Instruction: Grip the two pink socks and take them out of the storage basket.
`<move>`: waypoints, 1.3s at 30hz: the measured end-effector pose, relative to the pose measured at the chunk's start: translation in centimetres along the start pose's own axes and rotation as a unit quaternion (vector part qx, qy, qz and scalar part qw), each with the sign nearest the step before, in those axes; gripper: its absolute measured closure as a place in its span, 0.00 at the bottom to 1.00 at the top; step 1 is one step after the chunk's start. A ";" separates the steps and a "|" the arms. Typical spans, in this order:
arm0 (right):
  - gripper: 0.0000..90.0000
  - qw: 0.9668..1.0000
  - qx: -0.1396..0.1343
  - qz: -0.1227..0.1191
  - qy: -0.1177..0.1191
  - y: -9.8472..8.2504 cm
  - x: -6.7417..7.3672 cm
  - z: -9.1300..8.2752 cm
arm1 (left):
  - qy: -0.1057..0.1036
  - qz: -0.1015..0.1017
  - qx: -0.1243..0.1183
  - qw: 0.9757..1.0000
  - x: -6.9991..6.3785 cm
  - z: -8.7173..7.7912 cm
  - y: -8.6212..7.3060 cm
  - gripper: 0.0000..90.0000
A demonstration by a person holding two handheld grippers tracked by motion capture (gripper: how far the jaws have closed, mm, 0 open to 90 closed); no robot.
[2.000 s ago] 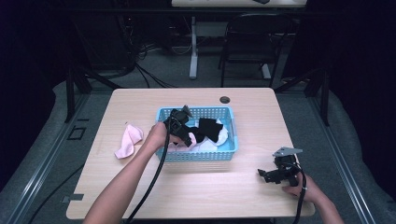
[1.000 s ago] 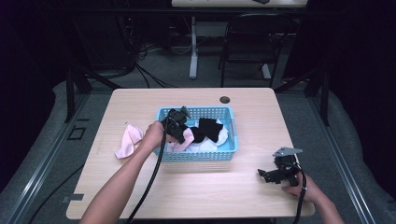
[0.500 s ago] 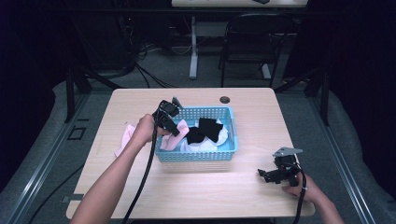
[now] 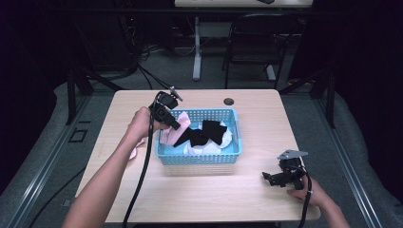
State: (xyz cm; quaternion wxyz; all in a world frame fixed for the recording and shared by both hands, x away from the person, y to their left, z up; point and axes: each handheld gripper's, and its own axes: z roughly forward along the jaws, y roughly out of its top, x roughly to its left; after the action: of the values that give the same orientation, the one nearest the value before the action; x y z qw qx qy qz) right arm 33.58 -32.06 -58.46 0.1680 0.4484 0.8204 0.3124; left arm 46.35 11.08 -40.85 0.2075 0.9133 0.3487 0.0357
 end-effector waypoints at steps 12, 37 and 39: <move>0.00 1.000 0.000 0.000 0.000 0.0 0.0 0.0 | 0.029 -0.012 -0.022 0.999 1.5 -4.6 -2.1 0.91; 0.00 1.000 0.000 0.001 0.000 0.0 0.0 0.0 | 0.046 -0.146 0.010 0.988 8.7 -2.3 -14.6 0.90; 0.00 1.000 0.000 0.001 0.000 0.0 0.0 0.0 | 0.045 -0.153 0.016 0.987 9.0 -1.5 -15.3 0.89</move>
State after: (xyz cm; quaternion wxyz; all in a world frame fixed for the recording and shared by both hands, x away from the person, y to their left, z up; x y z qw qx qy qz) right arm 33.57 -32.05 -58.45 0.1681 0.4491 0.8201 0.3121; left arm 43.33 27.76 -46.35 0.1801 0.8498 0.4938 0.0391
